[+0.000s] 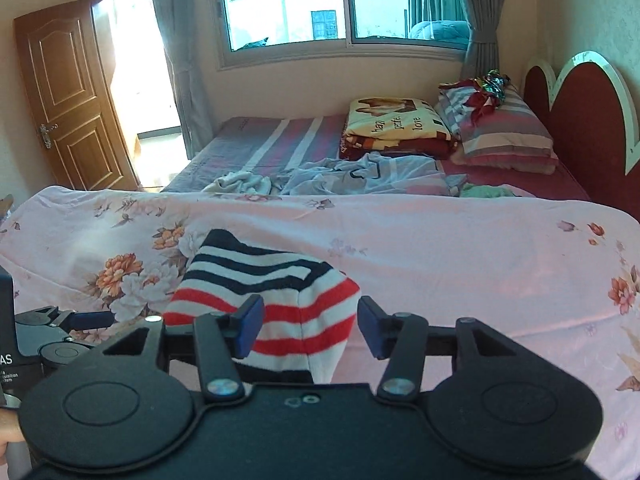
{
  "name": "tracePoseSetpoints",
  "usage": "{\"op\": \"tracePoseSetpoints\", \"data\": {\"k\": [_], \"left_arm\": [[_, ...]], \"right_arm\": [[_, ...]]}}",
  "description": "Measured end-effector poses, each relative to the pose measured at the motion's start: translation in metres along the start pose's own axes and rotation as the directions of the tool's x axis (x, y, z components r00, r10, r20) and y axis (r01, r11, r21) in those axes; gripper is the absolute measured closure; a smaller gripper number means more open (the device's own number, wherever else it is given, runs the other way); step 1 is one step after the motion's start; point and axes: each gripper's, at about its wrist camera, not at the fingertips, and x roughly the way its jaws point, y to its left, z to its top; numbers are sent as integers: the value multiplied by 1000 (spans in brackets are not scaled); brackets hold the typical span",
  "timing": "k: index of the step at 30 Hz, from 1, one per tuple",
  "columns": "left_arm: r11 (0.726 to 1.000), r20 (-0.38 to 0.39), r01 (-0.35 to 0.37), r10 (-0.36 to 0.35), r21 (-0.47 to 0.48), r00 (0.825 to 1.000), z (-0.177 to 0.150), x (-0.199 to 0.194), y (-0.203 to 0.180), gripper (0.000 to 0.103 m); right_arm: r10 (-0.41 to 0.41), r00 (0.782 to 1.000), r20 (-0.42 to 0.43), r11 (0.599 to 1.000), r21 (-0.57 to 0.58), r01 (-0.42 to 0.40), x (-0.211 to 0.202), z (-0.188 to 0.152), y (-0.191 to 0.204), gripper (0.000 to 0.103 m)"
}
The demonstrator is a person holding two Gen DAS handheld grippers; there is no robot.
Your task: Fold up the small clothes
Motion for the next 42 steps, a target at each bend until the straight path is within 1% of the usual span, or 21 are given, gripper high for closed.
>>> {"op": "tracePoseSetpoints", "data": {"k": [2,4,7,11,13,15,17,19,22,24,27,29,34,36,42], "left_arm": [[1000,-14,-30,30,-3,999,3,9,-2,0],[999,-33,-50,49,-4,998,0,18,-4,0],[996,-54,-82,84,26,995,-8,29,-9,0],[998,-56,-67,66,-6,996,-15,38,-9,0],[998,-60,-61,61,0,996,-15,41,-11,0],[999,-70,-54,54,7,996,-14,42,-13,0],[999,-80,-49,49,11,996,-14,42,-15,0],[998,-85,-64,65,18,994,-13,42,-19,0],[994,-66,-85,90,74,994,-11,40,-27,0],[993,-76,-94,99,73,992,-10,40,-29,0],[997,-129,-74,71,-20,989,-8,46,-21,0],[996,-151,-57,47,-62,987,-8,52,-16,0],[999,-135,-33,28,-34,990,-11,57,-15,0],[1000,-124,-19,18,-6,992,-10,56,-16,0],[1000,-150,-10,12,16,989,-1,57,-15,0]], "right_arm": [[25,1000,-6,999,27,-25,17,-3,-2,54],[59,998,-31,996,65,-57,36,-13,-3,56],[79,995,-68,994,85,-73,59,-29,-3,57],[96,991,-96,991,108,-85,77,-44,-4,57],[63,990,-124,996,73,-54,88,-52,-1,57],[44,990,-133,999,38,-39,95,-59,3,56],[20,992,-123,1000,-6,-21,95,-62,10,55],[11,993,-116,1000,-23,-14,95,-63,14,53],[14,994,-112,1000,3,-14,94,-65,11,53],[15,993,-114,1000,15,-13,95,-66,9,52],[14,993,-114,999,34,-10,96,-66,7,51],[13,994,-112,999,44,-9,96,-67,6,50],[7,994,-111,999,35,-3,95,-67,8,49],[10,994,-110,999,37,-6,96,-67,7,49],[20,993,-114,999,51,-14,97,-67,2,44]]}}
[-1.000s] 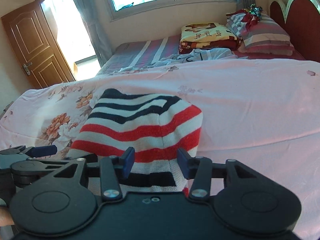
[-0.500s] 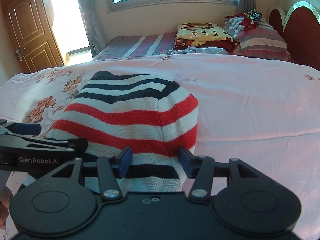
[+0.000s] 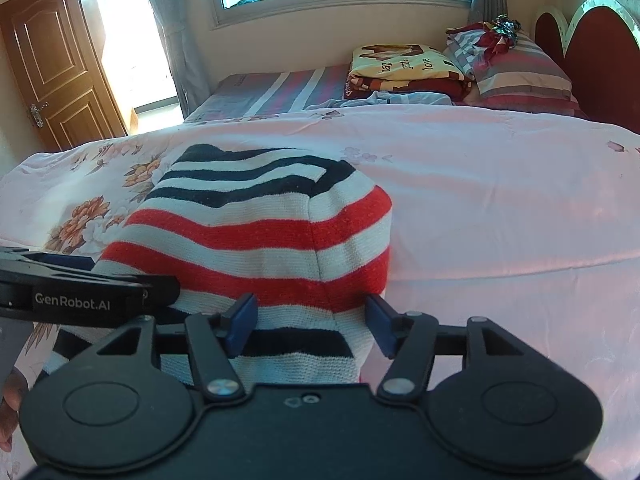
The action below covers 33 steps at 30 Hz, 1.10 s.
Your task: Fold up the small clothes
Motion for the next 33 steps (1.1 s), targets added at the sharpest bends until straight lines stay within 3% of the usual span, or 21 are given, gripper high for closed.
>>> {"op": "tracePoseSetpoints", "data": {"k": [7,12,14,18,23,29,33], "left_arm": [[994,69,-89,85,60,994,13,-8,-8,0],[996,63,-84,82,25,995,27,4,-2,0],[995,56,-90,88,41,995,29,14,-3,0],[998,40,-65,64,25,997,29,27,-4,0],[994,64,-89,86,59,994,27,28,-11,0],[990,77,-116,110,81,991,29,24,-17,0],[991,81,-109,103,77,991,28,27,-16,0]], "right_arm": [[0,999,44,1000,16,-1,-11,18,-7,45],[-51,994,92,987,-145,64,-7,33,12,45],[-56,995,85,985,-158,69,0,34,17,45],[-48,998,42,997,-66,51,20,38,6,45],[-26,1000,5,1000,3,26,30,49,-8,45],[-64,994,94,998,34,61,13,73,-10,46],[-93,993,76,996,10,93,25,76,-3,45]]}}
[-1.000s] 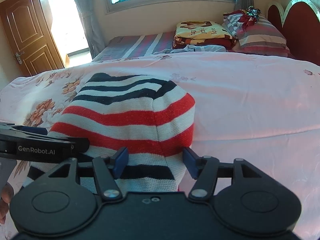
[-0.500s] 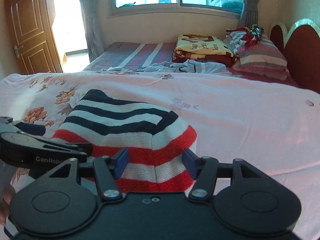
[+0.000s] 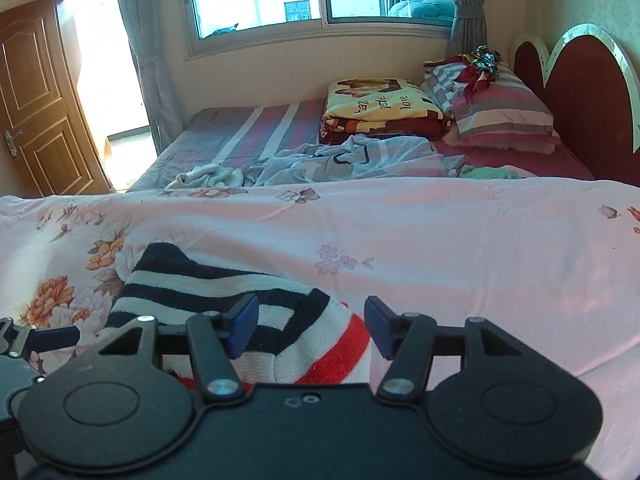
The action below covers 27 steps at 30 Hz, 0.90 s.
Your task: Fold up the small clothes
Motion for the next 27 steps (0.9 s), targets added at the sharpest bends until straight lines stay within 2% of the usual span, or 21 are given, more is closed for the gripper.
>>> {"op": "tracePoseSetpoints", "data": {"k": [4,9,13,18,23,27], "left_arm": [[999,-20,24,-24,-21,1000,1,6,3,0],[995,-62,71,-75,-73,995,2,12,13,0],[991,-48,91,-96,-94,994,-5,-7,27,0],[993,-33,103,-105,-62,994,-32,-42,35,0],[991,-9,106,-107,-78,994,-60,-62,35,0],[985,-44,137,-142,-107,989,-81,-60,31,0]], "right_arm": [[-47,997,-69,998,-33,45,27,-16,7,45],[-62,995,-78,998,-23,60,35,-19,8,43],[-9,999,-34,1000,23,10,4,-16,6,45],[33,999,11,998,-59,-33,-46,-34,15,44],[42,999,-18,996,-73,-43,-69,-69,12,44],[12,997,-82,997,-75,-18,-60,-99,3,43]]}}
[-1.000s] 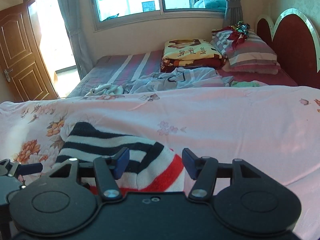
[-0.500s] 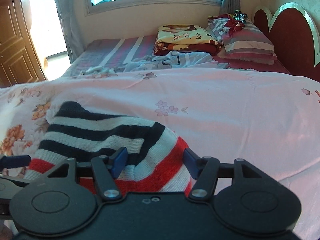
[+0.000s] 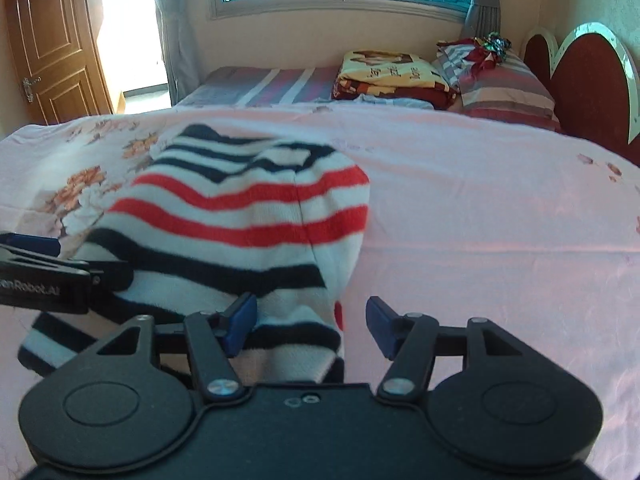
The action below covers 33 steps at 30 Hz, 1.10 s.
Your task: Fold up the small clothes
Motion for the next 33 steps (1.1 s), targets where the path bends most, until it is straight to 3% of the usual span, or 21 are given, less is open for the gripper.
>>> {"op": "tracePoseSetpoints", "data": {"k": [3,7,11,13,17,25,33], "left_arm": [[1000,-6,-3,3,-2,1000,-7,-3,-2,0],[1000,-41,-11,11,5,999,-16,-11,-5,0],[1000,-52,-2,1,-19,999,-25,-7,-4,0],[999,-69,2,-4,-40,998,-24,-6,-2,0],[999,-100,12,-17,-53,995,-17,-8,1,0],[999,-44,-48,48,2,998,7,-19,1,0],[998,-29,-53,53,-16,998,22,-11,4,0]], "right_arm": [[27,1000,-3,998,64,-27,-1,0,-8,42],[44,998,41,998,43,-46,-23,0,-2,41],[38,999,-33,999,3,-38,-12,-17,-3,37],[69,997,-40,996,63,-67,-11,-18,-11,37],[69,997,-23,997,22,-68,-21,-11,-8,37],[5,1000,18,1000,-30,-4,-33,12,-6,32],[-43,999,27,998,-41,44,-24,22,2,31]]}}
